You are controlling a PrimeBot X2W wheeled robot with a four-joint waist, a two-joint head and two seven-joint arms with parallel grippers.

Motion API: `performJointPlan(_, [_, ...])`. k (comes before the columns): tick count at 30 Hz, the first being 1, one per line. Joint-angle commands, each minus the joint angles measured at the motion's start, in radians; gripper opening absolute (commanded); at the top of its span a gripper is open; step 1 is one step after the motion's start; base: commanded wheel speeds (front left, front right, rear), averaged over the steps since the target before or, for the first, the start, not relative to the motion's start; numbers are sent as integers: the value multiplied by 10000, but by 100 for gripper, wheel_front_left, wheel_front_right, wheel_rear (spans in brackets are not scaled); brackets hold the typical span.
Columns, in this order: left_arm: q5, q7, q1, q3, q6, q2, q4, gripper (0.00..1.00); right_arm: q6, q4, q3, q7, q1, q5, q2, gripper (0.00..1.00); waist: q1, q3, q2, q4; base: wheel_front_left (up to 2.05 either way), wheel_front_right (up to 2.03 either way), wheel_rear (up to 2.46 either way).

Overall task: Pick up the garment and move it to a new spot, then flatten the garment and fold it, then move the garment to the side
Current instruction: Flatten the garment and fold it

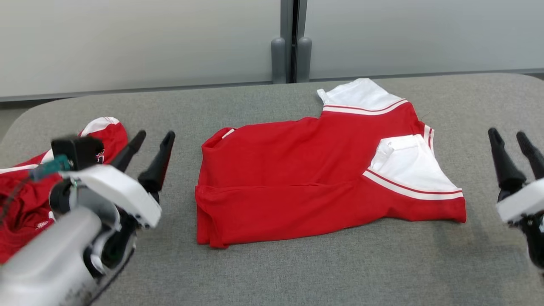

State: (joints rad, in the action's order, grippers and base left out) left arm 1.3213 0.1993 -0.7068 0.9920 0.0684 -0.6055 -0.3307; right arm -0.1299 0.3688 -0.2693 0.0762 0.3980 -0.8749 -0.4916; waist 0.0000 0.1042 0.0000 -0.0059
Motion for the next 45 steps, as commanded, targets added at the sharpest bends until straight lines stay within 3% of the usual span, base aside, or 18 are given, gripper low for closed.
performJointPlan(1, [-311, 363, 584, -59, 485, -4, 352, 100, -18, 103, 178, 484, -439, 221, 235, 100, 0, -145, 0, -2, 0, 0, 0])
performJointPlan(7, [-1893, 663, 2557, -1367, 2261, 433, 1645, 100, -18, 407, 726, 993, -1450, 872, 906, 100, 0, -209, 0, -108, 0, 0, 0])
performJointPlan(11, [-2913, 646, 3780, -1739, 2897, 860, 1992, 100, -16, 748, 809, 479, -1546, 980, 1154, 100, 0, -11, 0, -180, 0, 0, 0])
performJointPlan(14, [-3192, 529, 4088, -1454, 2960, 1008, 1698, 100, -16, 1150, 790, -4, -1270, 967, 1199, 100, 0, 176, 0, -162, 0, 0, 0])
performJointPlan(24, [-3028, -953, 3235, -779, 2548, 1359, 935, 100, -16, 2682, 574, -1737, -350, 401, 1445, 100, 0, 609, 0, 130, 0, 0, 0])
performJointPlan(34, [-2990, -1785, 2591, -445, 2262, 1788, 397, 100, -16, 3939, 491, -2388, 362, 186, 1796, 100, 0, 891, 0, 233, 0, 0, 0])
performJointPlan(45, [-3104, -2491, 2606, -142, 3169, 1827, 616, 100, -16, 4282, 115, -2570, 491, -100, 2012, 100, 0, 1031, 0, 181, 0, 0, 0])
